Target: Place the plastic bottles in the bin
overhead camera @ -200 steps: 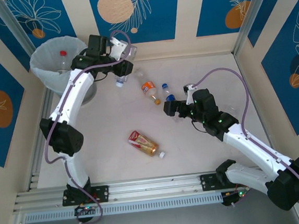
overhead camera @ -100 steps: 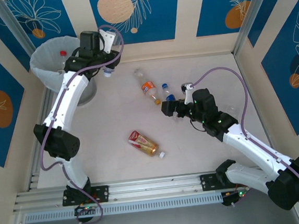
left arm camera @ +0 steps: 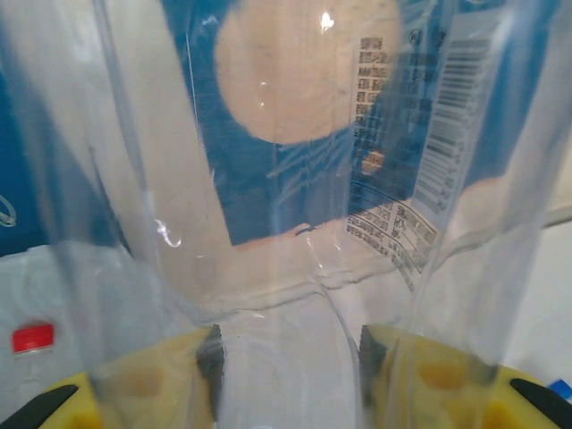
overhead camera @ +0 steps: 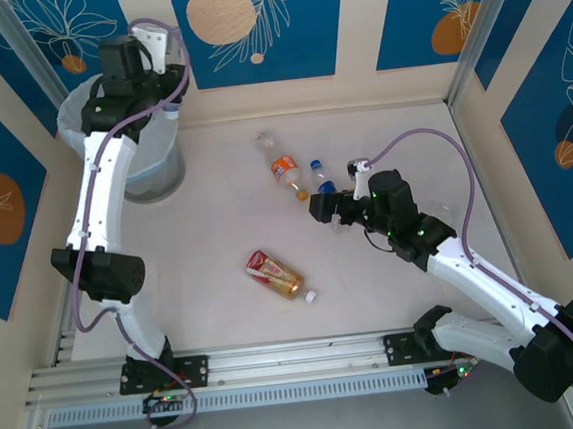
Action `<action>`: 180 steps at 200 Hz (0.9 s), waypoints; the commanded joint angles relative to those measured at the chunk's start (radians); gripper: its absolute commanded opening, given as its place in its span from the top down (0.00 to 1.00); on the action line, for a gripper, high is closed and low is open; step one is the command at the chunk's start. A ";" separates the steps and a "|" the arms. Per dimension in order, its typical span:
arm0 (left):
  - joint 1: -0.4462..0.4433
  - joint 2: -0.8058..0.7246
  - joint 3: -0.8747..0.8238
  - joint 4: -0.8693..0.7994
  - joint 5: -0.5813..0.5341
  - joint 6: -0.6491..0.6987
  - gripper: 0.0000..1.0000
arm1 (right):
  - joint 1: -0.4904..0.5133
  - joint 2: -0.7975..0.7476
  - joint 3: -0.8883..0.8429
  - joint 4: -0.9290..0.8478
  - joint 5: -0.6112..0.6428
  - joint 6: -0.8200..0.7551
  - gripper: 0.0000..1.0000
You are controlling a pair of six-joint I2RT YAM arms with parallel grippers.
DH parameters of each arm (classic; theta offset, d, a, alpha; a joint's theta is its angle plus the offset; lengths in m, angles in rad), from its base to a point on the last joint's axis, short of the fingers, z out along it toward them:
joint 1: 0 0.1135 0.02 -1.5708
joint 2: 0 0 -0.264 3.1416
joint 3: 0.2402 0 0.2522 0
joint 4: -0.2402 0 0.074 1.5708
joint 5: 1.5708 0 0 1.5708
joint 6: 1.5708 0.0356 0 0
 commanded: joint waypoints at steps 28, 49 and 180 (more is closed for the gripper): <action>0.107 0.040 0.038 0.095 -0.068 0.044 0.65 | 0.008 -0.024 0.010 0.012 0.020 -0.007 0.01; 0.138 0.069 0.051 0.120 -0.107 0.066 0.65 | 0.010 -0.025 0.006 0.018 0.021 0.000 0.01; 0.270 0.234 0.093 -0.010 -0.061 -0.089 0.68 | 0.011 -0.006 0.006 0.016 0.033 0.001 0.01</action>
